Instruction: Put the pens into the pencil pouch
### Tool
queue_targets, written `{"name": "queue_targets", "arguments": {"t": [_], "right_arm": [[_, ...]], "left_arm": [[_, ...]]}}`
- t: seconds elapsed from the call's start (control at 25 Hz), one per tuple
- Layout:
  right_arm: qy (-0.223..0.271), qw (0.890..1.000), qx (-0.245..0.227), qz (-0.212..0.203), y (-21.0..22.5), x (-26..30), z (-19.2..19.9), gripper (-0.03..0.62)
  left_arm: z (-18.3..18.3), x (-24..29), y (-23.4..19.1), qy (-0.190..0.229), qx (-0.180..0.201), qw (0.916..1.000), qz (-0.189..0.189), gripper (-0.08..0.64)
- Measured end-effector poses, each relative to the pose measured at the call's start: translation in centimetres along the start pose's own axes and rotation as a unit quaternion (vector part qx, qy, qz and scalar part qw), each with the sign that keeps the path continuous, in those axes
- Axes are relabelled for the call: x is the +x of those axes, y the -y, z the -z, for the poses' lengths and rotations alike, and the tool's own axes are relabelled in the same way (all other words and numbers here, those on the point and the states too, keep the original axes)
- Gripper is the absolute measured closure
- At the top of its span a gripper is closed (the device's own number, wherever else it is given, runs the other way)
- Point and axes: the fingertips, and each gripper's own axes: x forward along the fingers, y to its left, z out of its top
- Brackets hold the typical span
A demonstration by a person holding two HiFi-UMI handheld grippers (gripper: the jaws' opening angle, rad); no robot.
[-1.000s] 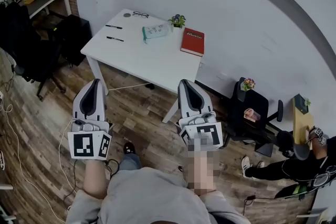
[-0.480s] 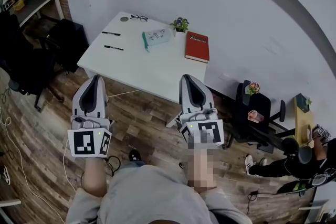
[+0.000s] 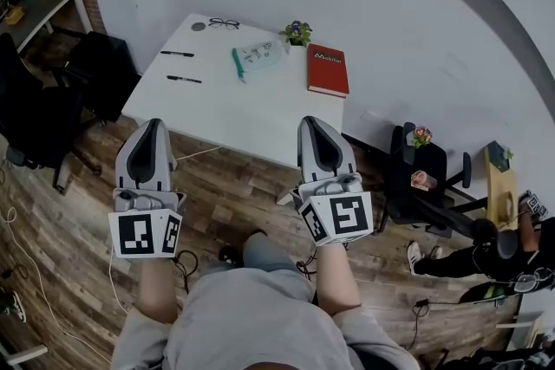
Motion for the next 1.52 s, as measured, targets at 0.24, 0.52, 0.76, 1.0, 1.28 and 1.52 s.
{"name": "queue_targets", "arguments": {"t": [0.24,0.52,0.76,1.0,1.28,1.52], "right_arm": [[0.001,1.0,-0.001,-0.004,0.5,2.7,0.6,0.563],[0.001,1.0,0.004,-0.019,2.0,9.1,2.0,0.564],[0.008,0.999,-0.008,-0.031,4.6,15.6,3.1,0.563],[0.009,0.999,-0.005,-0.041,7.8,21.7,3.9,0.563],[-0.004,0.999,0.001,-0.052,10.9,27.5,5.6,0.563],[-0.041,0.997,0.017,-0.065,12.6,30.9,8.8,0.564]], "left_arm": [[1.4,1.7,-1.0,-0.003,-0.003,1.0,-0.004,0.532],[2.9,6.8,-3.9,-0.008,0.007,0.9997,-0.023,0.532],[4.5,13.2,-5.6,-0.004,0.011,0.9995,-0.03,0.532],[5.8,19.8,-6.3,-0.003,0.012,0.9994,-0.033,0.532],[7.5,25.3,-7.0,-0.007,0.015,0.999,-0.041,0.532],[9.6,28.3,-7.1,-0.02,0.015,0.9984,-0.051,0.532]]}}
